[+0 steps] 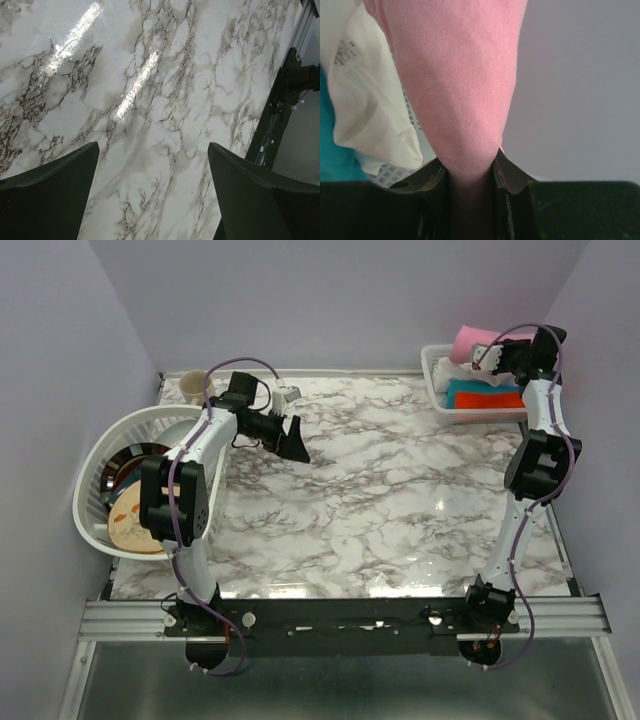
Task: Roll the t-shirts
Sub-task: Place the T-shirt in the bin.
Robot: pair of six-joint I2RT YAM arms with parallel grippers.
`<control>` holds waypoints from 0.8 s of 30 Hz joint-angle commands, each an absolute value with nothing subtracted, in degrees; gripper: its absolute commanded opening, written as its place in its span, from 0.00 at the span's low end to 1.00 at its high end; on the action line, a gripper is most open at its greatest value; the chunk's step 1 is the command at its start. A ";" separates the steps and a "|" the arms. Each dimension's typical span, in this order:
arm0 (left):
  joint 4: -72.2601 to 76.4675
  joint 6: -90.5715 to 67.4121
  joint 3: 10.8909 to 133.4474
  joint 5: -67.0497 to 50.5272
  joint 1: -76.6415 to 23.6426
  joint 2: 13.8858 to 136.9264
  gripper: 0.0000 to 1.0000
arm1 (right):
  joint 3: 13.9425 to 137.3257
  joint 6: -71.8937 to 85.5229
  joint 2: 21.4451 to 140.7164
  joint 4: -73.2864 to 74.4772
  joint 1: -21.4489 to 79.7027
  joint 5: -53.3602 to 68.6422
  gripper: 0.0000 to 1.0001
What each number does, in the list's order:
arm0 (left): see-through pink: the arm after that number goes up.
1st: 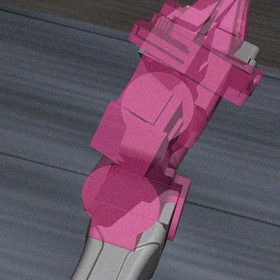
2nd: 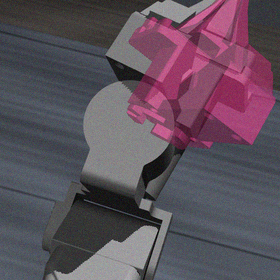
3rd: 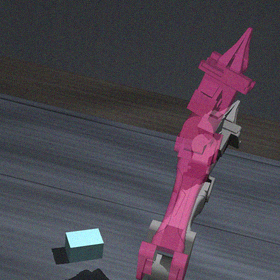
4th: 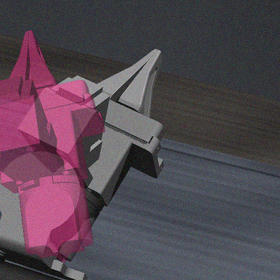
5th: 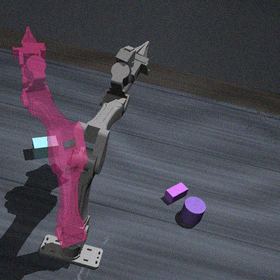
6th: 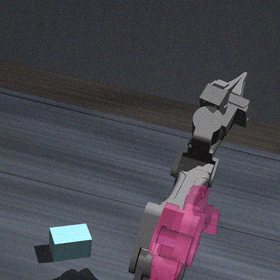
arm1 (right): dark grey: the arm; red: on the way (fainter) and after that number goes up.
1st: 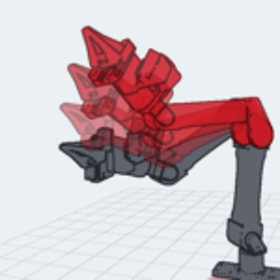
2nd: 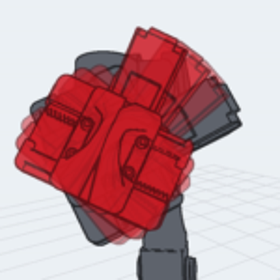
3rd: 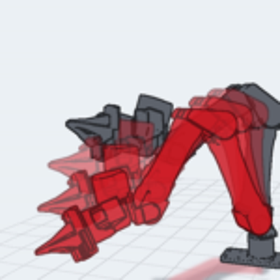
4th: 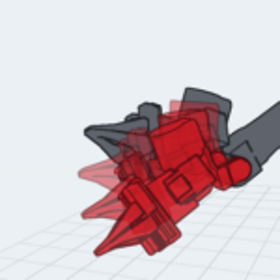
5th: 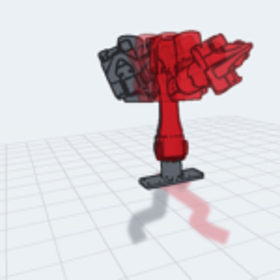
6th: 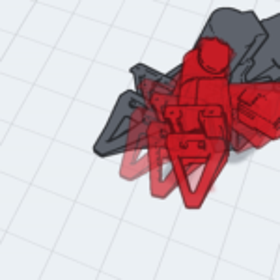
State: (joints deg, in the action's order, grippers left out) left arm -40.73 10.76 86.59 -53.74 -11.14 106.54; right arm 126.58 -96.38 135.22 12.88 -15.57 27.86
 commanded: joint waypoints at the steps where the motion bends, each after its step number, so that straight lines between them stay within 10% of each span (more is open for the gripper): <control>1: -44.12 14.32 87.28 -51.50 -11.43 108.02 0.98 | 125.96 -106.33 136.58 15.90 -16.79 36.73 0.01; 24: -46.23 16.52 86.05 -48.16 -11.43 109.86 0.99 | 128.94 -122.33 147.13 22.24 -17.05 34.89 0.01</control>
